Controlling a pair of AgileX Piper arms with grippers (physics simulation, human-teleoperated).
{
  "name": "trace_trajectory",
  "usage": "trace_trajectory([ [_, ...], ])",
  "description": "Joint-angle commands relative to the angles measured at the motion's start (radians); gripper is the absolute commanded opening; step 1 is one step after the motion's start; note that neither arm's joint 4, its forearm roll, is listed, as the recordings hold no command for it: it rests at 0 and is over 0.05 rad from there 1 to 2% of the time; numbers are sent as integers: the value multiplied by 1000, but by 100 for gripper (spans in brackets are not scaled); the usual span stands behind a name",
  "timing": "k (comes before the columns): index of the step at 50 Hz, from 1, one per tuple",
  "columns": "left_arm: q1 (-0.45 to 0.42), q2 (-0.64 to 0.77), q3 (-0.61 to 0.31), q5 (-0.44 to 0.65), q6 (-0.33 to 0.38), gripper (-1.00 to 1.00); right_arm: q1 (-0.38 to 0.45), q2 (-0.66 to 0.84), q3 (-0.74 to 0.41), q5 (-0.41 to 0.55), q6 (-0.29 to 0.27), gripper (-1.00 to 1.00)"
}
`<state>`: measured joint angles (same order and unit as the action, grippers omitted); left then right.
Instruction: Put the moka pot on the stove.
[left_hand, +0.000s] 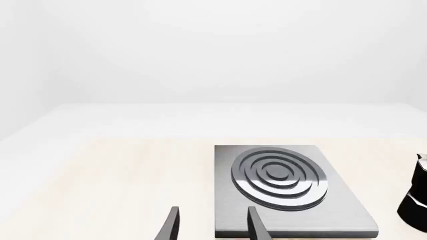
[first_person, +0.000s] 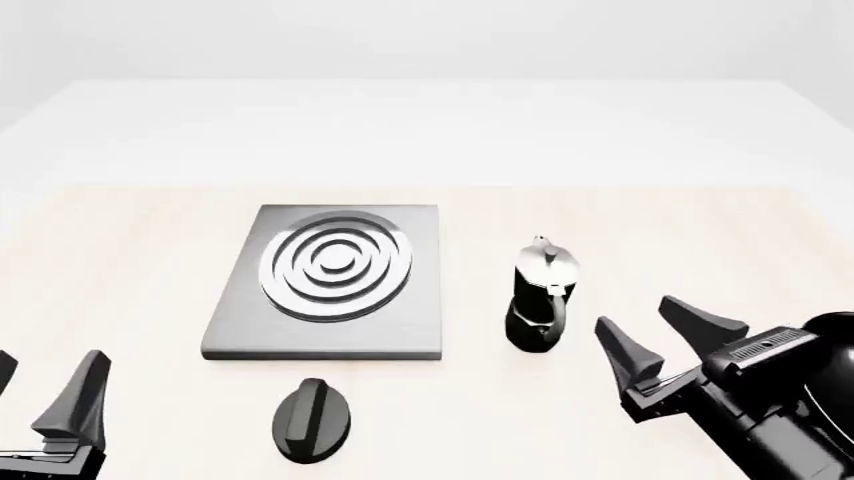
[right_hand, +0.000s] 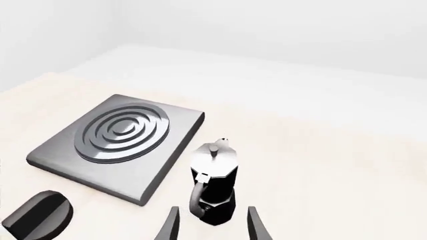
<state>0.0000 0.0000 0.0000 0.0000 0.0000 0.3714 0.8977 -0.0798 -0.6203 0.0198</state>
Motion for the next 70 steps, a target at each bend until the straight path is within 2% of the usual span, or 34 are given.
trace_trajectory([
  [1, 0, 0, 0, 0, 0, 100, 18, 133, -4, -116, 13, 100],
  [42, 0, 0, 0, 0, 0, 100, 45, 411, -10, -358, 51, 100],
  [70, 0, 0, 0, 0, 0, 100, 47, 502, -19, -431, 61, 100],
])
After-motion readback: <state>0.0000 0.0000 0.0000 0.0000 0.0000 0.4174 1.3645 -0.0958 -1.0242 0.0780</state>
